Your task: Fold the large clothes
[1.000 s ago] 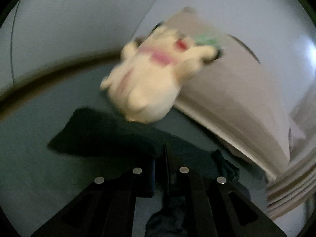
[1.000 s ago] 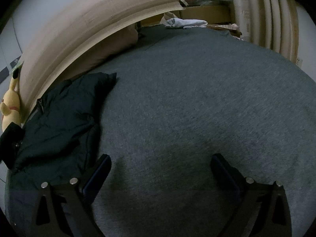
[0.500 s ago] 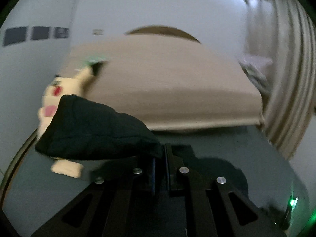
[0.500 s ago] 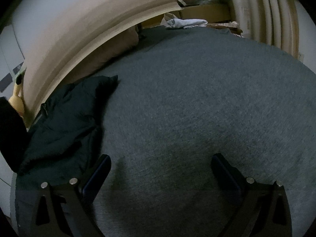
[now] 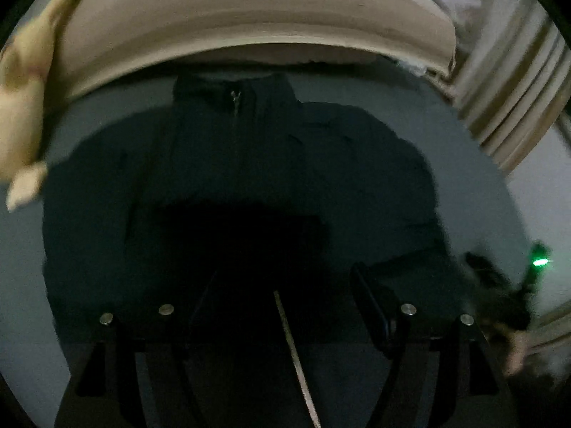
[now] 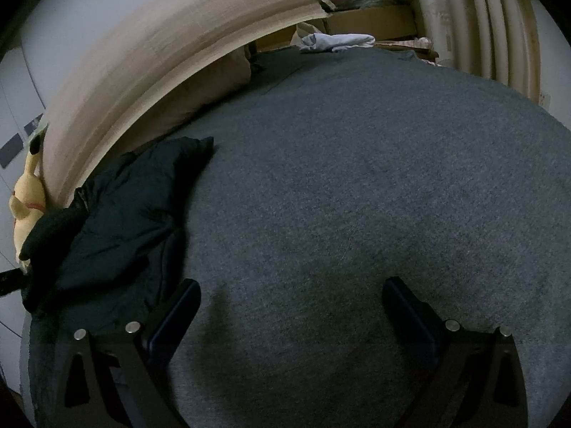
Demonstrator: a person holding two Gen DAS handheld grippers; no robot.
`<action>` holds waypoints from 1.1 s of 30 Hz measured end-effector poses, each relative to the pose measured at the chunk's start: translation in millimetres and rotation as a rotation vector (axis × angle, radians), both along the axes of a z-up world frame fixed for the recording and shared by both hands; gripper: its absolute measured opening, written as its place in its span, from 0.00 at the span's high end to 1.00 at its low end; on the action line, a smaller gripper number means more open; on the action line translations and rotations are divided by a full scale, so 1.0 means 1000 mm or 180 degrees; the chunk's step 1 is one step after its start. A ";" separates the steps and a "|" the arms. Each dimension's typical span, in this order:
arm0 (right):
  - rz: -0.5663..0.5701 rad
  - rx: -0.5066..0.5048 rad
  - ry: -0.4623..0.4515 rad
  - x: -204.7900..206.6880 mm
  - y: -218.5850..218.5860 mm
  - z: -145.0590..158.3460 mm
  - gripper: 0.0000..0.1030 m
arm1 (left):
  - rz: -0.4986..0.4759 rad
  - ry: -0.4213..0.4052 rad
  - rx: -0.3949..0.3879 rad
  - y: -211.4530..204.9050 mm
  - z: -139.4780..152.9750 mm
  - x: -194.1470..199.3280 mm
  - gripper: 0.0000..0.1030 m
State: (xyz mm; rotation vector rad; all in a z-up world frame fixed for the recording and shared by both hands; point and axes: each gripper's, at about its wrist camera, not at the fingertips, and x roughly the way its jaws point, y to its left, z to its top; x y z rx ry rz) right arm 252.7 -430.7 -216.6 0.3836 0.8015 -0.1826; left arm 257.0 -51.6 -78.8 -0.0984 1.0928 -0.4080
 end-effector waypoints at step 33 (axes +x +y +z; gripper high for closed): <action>0.1713 -0.2089 -0.0084 0.143 0.353 0.124 0.89 | 0.1904 -0.0553 -0.0827 0.254 -0.092 -0.062 0.26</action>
